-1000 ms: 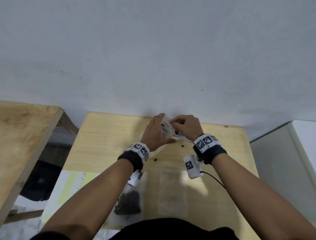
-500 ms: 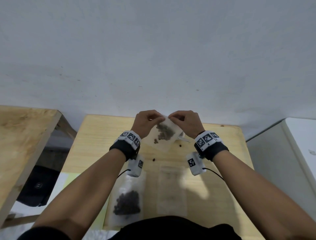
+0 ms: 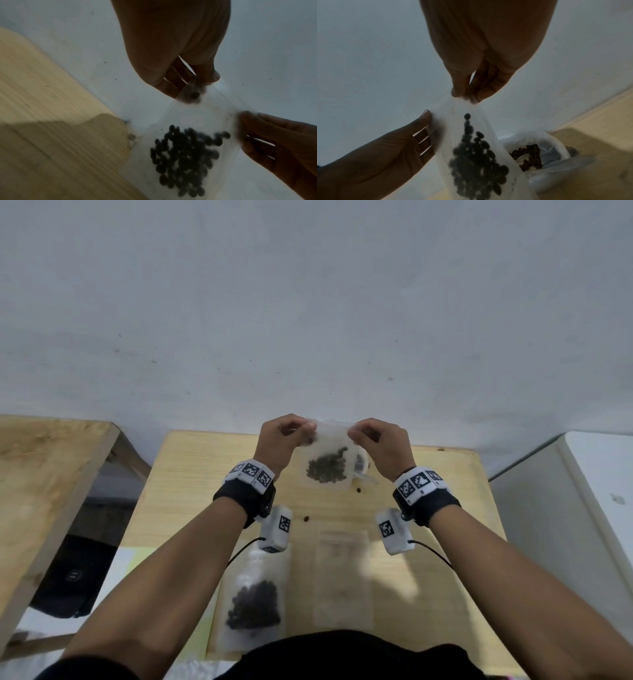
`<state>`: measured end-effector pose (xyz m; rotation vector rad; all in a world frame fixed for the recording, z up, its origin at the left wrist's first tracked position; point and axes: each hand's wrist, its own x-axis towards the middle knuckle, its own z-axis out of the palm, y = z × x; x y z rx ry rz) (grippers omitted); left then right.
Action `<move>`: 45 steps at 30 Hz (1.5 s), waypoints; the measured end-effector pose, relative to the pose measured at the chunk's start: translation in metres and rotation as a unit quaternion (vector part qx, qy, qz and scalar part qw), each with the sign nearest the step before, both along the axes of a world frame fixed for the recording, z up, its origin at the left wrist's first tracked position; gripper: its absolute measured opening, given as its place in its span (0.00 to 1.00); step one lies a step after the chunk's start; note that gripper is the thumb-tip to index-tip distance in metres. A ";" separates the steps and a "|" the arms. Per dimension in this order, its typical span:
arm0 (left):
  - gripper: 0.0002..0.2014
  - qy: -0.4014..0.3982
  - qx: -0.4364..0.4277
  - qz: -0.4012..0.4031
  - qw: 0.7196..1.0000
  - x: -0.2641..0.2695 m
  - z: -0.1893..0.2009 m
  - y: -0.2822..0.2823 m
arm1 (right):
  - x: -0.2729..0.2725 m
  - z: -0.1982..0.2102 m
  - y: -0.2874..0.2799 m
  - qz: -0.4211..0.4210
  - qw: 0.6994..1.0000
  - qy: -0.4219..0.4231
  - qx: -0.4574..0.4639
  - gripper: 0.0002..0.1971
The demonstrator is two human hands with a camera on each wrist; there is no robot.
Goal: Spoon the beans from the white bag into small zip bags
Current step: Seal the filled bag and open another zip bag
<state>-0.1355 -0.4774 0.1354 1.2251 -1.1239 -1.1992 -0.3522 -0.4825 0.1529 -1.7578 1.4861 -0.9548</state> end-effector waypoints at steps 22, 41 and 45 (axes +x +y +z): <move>0.04 -0.216 -0.067 -0.141 0.964 -0.003 0.028 0.003 | 0.012 0.013 0.013 0.064 0.990 0.100 -0.077 0.06; 0.03 -0.101 0.000 -0.063 0.993 0.008 0.052 0.081 | 0.000 0.025 0.084 -0.021 0.999 0.015 -0.031 0.07; 0.02 -0.075 0.021 -0.027 0.997 0.008 0.047 0.108 | 0.004 0.022 0.113 -0.019 0.998 -0.007 -0.052 0.07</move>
